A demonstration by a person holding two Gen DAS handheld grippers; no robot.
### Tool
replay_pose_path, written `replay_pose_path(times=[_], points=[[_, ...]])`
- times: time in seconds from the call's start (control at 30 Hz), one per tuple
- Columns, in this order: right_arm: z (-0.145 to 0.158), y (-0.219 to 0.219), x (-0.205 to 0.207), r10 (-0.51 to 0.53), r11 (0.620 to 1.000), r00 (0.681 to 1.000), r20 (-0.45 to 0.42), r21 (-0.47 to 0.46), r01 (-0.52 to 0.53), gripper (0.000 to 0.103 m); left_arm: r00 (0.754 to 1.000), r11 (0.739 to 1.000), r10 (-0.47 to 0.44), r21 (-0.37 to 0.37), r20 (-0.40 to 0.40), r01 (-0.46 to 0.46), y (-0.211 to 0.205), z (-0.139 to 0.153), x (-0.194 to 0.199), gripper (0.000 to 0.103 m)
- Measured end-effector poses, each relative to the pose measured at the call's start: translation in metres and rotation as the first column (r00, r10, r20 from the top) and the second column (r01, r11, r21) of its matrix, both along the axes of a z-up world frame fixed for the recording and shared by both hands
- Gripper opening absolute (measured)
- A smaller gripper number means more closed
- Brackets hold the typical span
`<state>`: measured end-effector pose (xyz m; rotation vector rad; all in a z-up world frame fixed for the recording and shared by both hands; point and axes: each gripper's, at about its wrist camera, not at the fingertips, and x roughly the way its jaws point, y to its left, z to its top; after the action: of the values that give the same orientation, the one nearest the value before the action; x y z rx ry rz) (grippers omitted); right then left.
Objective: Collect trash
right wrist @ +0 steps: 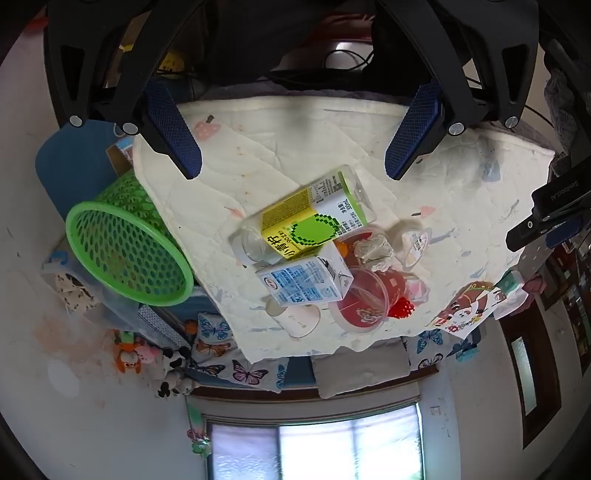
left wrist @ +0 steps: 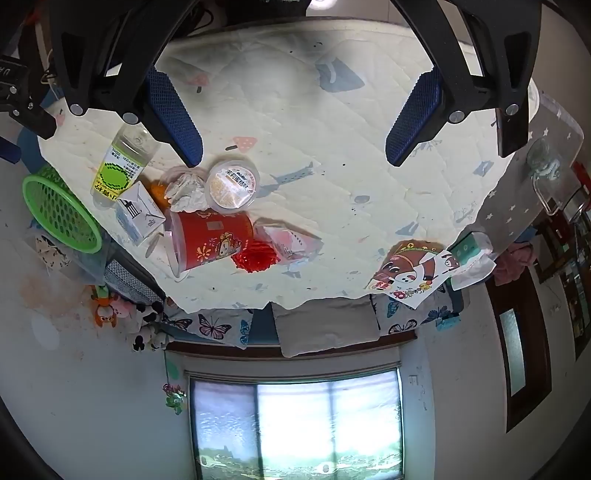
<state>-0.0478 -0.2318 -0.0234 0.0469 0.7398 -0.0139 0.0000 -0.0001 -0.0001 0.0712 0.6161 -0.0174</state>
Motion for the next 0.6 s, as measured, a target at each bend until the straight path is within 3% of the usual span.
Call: replay_pose_path(times=[0.6], points=[[-0.001, 0.001, 0.003, 0.007, 1.000, 1.000, -0.001, 0.000, -0.007, 0.099, 1.000, 1.000, 0.003, -0.010, -0.002, -0.003, 0.006, -0.002, 0.002, 0.096]])
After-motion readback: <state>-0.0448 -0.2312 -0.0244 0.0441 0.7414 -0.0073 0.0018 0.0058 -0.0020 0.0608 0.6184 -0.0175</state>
